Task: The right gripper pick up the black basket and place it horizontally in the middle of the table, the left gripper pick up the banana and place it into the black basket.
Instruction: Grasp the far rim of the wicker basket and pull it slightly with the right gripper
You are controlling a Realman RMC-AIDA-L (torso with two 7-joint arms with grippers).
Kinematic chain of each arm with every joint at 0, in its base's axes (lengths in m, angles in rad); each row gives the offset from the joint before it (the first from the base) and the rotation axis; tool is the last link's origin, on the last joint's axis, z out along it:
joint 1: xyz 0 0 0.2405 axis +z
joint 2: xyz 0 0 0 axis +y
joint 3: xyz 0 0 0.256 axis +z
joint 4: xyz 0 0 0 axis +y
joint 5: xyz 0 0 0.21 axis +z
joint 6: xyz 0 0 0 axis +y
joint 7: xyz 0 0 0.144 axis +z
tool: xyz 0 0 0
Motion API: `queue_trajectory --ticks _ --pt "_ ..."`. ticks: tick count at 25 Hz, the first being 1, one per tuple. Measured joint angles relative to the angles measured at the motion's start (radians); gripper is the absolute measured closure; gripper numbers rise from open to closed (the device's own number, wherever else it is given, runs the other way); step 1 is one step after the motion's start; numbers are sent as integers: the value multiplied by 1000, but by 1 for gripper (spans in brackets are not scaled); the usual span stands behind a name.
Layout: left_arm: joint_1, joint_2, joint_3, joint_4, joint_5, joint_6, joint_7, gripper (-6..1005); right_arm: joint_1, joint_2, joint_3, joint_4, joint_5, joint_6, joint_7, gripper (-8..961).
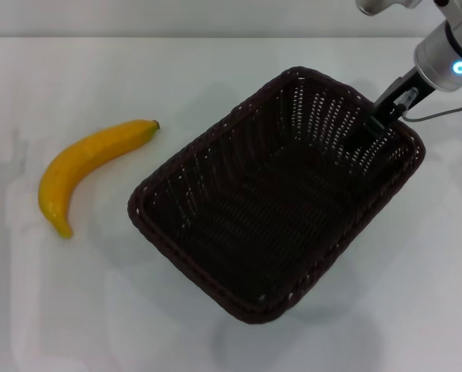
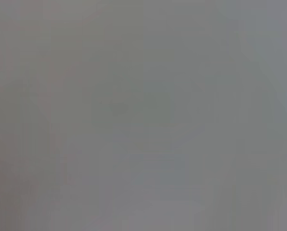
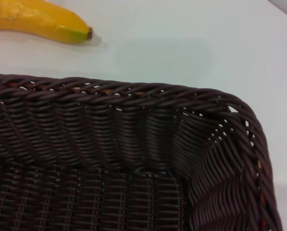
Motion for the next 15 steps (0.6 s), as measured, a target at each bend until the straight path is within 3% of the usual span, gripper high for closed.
queue_trajectory --ticks 8,15 --pt "2 1 0 -2 0 1 -7 124 -9 6 -28 -50 -44 2 -1 539" --pt "3 1 0 -4 0 2 -8 124 -10 8 -59 -65 -43 8 27 753"
